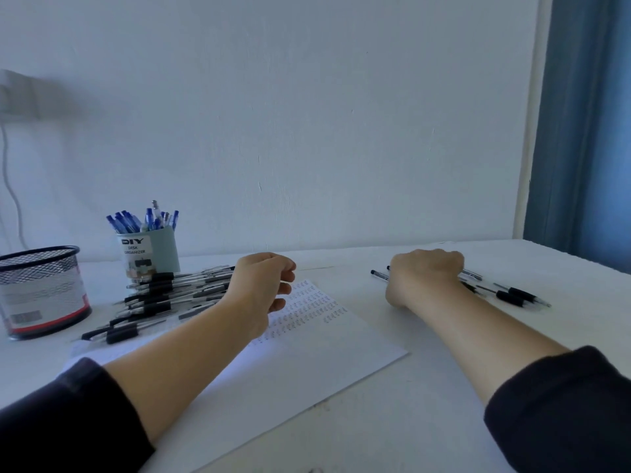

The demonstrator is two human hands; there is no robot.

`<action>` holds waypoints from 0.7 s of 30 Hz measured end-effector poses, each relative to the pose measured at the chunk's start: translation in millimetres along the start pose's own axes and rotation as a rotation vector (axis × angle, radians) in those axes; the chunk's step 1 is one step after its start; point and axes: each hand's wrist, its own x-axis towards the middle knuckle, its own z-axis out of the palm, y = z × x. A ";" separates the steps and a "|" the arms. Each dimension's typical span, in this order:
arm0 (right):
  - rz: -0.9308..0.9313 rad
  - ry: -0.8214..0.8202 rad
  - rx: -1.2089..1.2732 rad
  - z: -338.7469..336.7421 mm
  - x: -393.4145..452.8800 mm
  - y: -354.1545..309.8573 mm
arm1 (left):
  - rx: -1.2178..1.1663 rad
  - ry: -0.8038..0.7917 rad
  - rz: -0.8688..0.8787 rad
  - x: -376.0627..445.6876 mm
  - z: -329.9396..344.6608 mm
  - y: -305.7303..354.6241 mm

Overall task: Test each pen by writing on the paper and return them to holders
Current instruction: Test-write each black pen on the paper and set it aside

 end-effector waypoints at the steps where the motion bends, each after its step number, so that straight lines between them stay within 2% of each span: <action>1: -0.054 0.042 0.018 -0.1 -0.2 -4.2 | -0.002 0.004 0.000 1.0 -1.5 1.6; 3: -0.228 0.069 0.158 5.5 1.4 -14.5 | -0.001 0.011 -0.005 4.0 -5.8 7.3; 5: -0.422 -0.037 0.377 14.5 1.9 -28.2 | 0.024 -0.002 -0.018 7.9 -14.7 16.6; 7: -0.517 -0.177 0.518 22.2 2.6 -40.1 | 0.097 -0.062 -0.026 12.6 -29.9 27.5; 10: -0.585 -0.262 0.545 24.4 4.2 -43.1 | 0.343 -0.113 0.042 24.2 -59.0 39.5; 14: -0.642 -0.310 0.616 22.9 6.3 -38.9 | 0.865 0.007 0.193 45.7 -90.1 33.4; 16: -0.642 -0.317 0.631 23.3 6.7 -38.9 | 1.093 0.002 0.205 53.7 -96.0 24.1; 21: -0.626 -0.303 0.652 26.2 10.0 -39.7 | 1.288 -0.006 0.181 61.7 -96.7 11.0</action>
